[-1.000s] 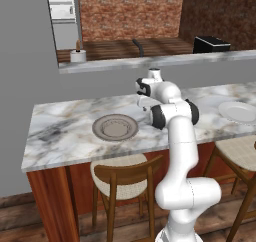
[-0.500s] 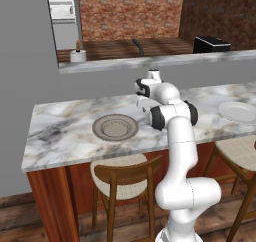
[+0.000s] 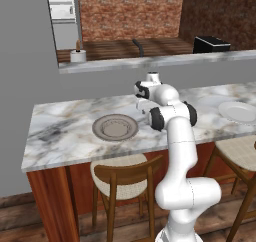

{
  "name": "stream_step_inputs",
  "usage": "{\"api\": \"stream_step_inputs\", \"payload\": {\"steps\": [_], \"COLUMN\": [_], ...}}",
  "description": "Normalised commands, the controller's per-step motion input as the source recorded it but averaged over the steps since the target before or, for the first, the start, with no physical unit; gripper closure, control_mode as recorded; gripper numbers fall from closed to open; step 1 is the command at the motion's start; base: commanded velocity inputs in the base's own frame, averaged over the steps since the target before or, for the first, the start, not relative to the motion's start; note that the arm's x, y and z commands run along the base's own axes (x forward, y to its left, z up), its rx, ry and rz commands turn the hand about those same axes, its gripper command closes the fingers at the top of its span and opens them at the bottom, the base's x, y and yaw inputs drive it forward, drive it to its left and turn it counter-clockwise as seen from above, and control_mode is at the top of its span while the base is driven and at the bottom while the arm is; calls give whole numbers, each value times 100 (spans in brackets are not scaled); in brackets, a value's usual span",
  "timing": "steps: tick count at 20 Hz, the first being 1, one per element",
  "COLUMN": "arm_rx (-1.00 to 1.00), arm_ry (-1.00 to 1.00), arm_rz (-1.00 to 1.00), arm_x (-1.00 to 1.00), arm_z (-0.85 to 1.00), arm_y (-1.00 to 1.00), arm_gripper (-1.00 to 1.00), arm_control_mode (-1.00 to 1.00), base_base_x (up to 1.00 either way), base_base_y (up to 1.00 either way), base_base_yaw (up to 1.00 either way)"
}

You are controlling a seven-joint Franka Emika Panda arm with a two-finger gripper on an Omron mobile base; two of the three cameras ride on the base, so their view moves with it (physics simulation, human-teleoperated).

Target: Place two dumplings into each of the tupperware containers and then place the containers in the fridge.

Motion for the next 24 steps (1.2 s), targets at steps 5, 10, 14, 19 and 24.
{"api": "stream_step_inputs", "payload": {"steps": [5,10,14,19,24], "arm_rx": [0,0,0,0,0], "arm_ry": [0,0,0,0,0], "arm_rz": [0,0,0,0,0], "arm_x": [0,0,0,0,0], "arm_z": [-10,-1,0,0,0], "arm_y": [0,0,0,0,0], "arm_gripper": [-100,-100,-100,100,100], "arm_control_mode": [-100,-100,-100,-100,-100], "base_base_x": [0,0,0,0,0], "base_base_y": [0,0,0,0,0], "base_base_yaw": [0,0,0,0,0]}}
